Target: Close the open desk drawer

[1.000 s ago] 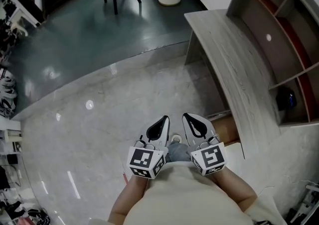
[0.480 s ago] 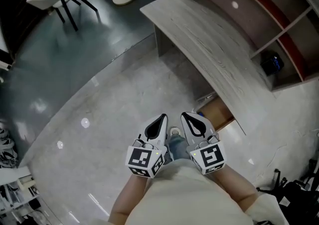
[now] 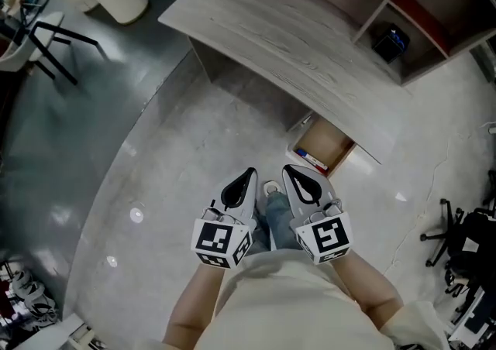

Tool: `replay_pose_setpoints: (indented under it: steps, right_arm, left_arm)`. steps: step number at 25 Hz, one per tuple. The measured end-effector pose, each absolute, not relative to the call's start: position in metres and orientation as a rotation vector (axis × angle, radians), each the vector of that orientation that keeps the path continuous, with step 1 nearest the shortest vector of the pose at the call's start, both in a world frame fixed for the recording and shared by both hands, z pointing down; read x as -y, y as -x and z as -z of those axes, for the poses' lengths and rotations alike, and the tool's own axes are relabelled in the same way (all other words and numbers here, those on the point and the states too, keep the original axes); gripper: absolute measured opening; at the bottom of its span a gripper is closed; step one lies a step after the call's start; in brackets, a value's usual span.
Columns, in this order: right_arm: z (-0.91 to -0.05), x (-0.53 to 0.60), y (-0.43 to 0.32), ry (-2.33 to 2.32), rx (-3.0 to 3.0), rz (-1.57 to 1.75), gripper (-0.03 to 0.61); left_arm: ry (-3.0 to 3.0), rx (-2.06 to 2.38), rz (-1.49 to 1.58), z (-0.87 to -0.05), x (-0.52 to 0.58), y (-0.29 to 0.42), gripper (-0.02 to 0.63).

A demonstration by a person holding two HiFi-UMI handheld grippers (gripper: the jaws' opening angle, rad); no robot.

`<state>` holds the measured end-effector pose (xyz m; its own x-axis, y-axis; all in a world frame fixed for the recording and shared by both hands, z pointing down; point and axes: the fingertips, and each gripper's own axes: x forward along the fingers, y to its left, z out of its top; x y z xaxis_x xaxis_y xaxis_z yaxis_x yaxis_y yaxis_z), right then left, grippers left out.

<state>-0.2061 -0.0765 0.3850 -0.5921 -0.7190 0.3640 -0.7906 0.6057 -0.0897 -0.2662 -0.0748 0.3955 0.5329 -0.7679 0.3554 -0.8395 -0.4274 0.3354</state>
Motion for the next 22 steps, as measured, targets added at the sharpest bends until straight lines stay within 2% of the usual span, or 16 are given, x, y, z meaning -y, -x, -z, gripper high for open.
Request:
replay_pose_setpoints:
  steps: [10, 22]
  right_arm:
    - [-0.418, 0.066, 0.151, -1.556, 2.349, -0.43, 0.003]
    - [-0.528, 0.025, 0.063, -1.828, 1.978, -0.618, 0.003]
  left_arm:
    - [-2.445, 1.022, -0.348, -0.436, 0.076, 0.231, 0.006]
    - [-2.565, 0.659, -0.551, -0.528, 0.072, 0.171, 0.006]
